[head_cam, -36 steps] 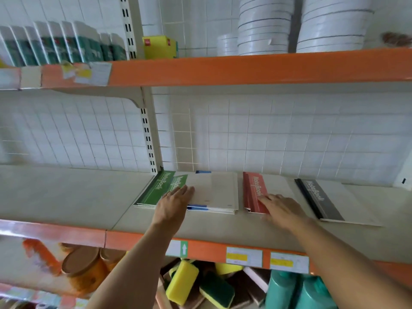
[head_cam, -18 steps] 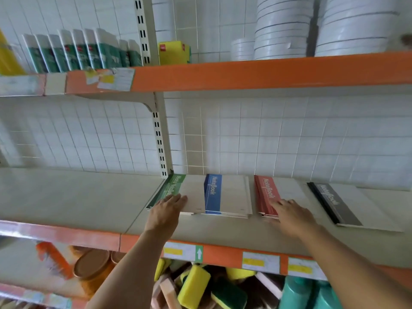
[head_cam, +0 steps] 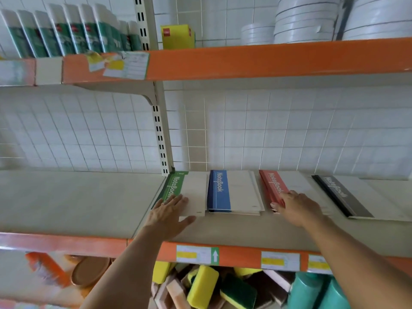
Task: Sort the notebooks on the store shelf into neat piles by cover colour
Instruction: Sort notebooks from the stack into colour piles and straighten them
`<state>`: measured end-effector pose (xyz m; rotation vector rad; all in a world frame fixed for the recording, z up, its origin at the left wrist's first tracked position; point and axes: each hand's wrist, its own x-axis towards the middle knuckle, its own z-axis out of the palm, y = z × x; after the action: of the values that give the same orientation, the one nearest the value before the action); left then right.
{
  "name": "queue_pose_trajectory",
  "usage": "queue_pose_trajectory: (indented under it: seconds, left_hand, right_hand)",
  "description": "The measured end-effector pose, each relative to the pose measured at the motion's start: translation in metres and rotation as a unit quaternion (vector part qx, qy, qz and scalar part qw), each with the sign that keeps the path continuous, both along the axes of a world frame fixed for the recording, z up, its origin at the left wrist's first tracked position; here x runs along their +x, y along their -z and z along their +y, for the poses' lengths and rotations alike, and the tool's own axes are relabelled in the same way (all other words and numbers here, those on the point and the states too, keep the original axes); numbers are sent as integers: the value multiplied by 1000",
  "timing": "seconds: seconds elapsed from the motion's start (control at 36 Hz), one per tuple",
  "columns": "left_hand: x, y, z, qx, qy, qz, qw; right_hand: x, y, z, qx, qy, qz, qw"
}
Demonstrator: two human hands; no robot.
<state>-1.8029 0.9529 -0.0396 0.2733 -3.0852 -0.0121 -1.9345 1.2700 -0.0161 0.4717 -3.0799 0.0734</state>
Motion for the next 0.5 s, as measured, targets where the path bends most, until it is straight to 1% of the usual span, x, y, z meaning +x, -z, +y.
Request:
queue_pose_trajectory:
  seconds: [0.14,0.22,0.42,0.5]
  left_hand:
    - [-9,-1,1,-4,0,-24,1000]
    - [-12,-3,4,-3,6,-19,1000]
    - [-19,-16,28,32,24,71,997]
    - [-24,-24,42,58,19,95,994]
  right_hand:
    - [2,3,-2,13,6,5,1000]
    - [4,7,-4,27,14,19,999]
    - [11,14,-7,34,10,61,997]
    - [21,7,-5,47,5,84,995]
